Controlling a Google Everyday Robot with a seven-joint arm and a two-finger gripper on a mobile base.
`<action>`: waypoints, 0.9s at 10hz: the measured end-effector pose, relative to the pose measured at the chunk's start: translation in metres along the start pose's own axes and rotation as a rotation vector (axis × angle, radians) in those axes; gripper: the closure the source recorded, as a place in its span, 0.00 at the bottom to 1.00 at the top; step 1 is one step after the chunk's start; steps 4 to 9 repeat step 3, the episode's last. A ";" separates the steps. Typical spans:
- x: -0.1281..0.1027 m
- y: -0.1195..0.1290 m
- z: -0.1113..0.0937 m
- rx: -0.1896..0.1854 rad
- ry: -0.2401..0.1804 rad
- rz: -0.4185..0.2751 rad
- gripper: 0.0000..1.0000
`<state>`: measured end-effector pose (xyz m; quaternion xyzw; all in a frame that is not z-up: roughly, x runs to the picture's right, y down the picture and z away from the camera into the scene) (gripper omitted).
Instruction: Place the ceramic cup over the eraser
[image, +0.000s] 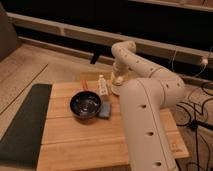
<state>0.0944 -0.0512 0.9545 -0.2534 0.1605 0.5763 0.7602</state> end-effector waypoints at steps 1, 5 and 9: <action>0.000 0.001 0.001 -0.001 0.003 -0.003 0.20; 0.000 0.001 0.001 -0.001 0.004 -0.003 0.20; 0.000 0.001 0.001 -0.001 0.004 -0.003 0.20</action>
